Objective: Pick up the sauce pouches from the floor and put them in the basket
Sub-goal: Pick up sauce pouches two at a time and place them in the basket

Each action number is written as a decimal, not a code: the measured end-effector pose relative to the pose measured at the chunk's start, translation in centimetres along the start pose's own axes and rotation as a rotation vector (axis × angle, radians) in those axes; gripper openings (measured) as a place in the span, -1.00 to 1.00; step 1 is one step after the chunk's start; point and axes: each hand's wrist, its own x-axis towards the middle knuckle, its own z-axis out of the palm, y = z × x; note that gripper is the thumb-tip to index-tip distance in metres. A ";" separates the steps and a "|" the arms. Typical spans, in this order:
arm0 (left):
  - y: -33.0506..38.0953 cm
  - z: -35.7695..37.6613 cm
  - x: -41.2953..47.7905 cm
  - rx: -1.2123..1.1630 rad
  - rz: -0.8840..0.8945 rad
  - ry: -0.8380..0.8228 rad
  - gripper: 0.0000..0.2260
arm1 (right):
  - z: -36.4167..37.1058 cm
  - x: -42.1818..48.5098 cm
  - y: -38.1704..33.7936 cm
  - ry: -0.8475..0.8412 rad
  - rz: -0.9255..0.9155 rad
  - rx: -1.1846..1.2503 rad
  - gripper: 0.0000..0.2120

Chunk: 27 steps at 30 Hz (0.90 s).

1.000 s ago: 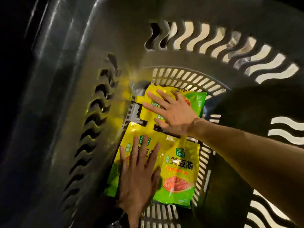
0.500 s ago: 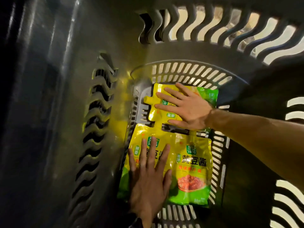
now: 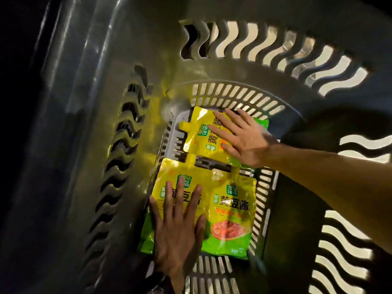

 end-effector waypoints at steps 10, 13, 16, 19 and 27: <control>0.3 0.9 -0.4 -0.020 0.019 0.157 -0.46 | 0.6 -1.6 -0.7 0.117 0.171 0.124 -0.44; 0.0 0.8 -0.6 -0.037 0.037 0.169 -0.46 | 0.9 -1.8 -1.1 0.118 0.187 0.097 -0.44; 0.2 0.1 -0.4 -0.063 0.014 0.117 -0.46 | -0.9 -1.3 -1.8 0.039 0.224 0.138 -0.40; 0.6 -2.5 -0.4 -0.069 -0.012 0.018 -0.44 | -4.7 -2.3 -3.5 -0.004 0.265 0.190 -0.17; 3.2 -20.3 -2.1 -0.134 -0.094 -0.124 -0.52 | -18.1 -13.5 -9.3 -0.013 0.502 0.571 -0.20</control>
